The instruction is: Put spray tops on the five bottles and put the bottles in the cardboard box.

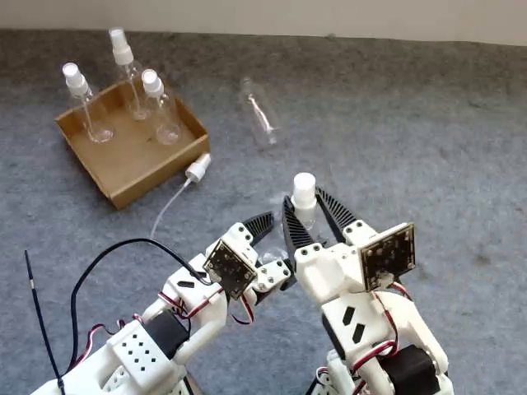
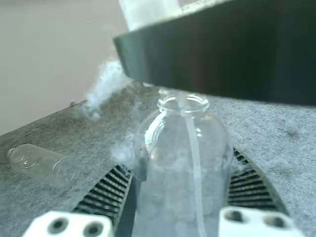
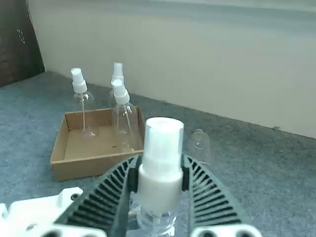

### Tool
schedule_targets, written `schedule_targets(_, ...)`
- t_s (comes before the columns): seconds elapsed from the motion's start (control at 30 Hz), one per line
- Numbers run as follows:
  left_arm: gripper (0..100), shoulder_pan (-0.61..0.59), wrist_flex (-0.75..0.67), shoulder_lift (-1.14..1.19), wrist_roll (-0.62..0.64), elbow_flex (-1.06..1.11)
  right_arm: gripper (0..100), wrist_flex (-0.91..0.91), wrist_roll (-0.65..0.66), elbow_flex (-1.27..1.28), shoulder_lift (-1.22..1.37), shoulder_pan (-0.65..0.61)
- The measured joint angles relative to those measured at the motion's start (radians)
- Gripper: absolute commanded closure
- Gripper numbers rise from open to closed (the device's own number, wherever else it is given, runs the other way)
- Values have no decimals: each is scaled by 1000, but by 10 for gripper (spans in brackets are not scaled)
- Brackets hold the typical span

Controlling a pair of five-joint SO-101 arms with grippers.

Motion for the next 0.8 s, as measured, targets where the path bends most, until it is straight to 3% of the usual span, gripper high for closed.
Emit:
schedule_targets(0.33,919,0,0,0,-2,0,818,49,8,0,0,-6)
schedule_targets(0.5,919,-126,-31,0,-2,-5,818,92,55,-32,0,-11)
schedule_targets(0.8,919,-402,-218,0,-2,-20,818,94,137,5,0,-8)
